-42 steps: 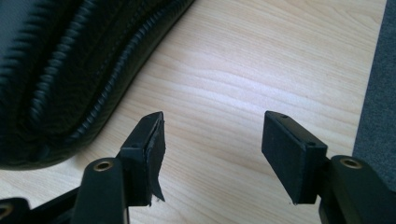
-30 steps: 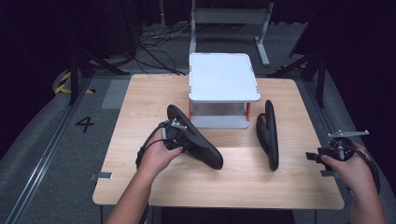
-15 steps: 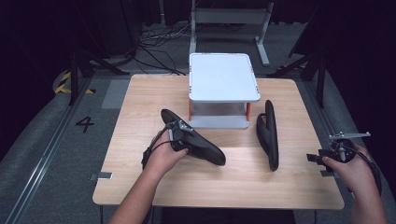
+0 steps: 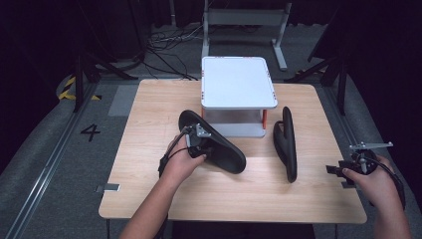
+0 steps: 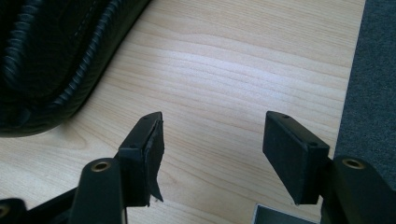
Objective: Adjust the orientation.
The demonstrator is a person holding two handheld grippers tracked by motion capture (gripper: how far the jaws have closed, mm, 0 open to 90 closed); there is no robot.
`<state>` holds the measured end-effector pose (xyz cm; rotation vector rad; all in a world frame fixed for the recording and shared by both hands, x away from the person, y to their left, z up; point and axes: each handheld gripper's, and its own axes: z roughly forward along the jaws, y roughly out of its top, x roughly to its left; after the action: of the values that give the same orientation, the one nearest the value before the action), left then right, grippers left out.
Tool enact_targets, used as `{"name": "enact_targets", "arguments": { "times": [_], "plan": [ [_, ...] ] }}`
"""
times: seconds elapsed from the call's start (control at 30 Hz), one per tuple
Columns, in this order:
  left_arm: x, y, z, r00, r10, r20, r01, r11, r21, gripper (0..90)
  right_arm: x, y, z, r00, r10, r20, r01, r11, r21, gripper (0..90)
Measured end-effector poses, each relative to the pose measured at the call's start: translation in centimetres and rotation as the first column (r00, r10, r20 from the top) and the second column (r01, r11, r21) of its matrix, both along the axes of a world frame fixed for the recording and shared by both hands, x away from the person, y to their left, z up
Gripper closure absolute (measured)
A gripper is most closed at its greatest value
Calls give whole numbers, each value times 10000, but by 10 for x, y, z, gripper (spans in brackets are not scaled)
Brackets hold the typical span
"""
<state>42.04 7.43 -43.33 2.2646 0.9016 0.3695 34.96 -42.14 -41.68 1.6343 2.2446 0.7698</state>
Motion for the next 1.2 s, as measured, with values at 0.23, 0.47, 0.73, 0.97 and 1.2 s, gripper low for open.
{"name": "enact_targets", "arguments": {
  "times": [0.23, 0.47, 0.73, 0.97, 1.2],
  "plan": [
    [5, -17, -1, 9987, -468, 212, 471, 9988, -159, 494, -4, -2, -3, 10000, -72, -67, 72, 10000, 4, 390],
    [6, -23, 1, 9985, -541, -75, 541, 9985, 11, 490, -11, -9, -3, 9996, -280, -37, 280, 9996, -8, 389],
    [0, -37, -6, 9862, -1422, -843, 1433, 9897, 67, 560, -11, -8, -3, 9996, -268, -85, 268, 9996, -7, 386],
    [-7, -32, 2, 9846, -784, -1564, 951, 9902, 1021, 771, -10, -6, -3, 9998, -199, -75, 199, 9998, 30, 385],
    [-25, -1, 9, 9657, -170, -2591, 667, 9806, 1842, 770, -6, -7, -1, 9998, -175, 29, 175, 9998, 38, 385]
  ]
}}
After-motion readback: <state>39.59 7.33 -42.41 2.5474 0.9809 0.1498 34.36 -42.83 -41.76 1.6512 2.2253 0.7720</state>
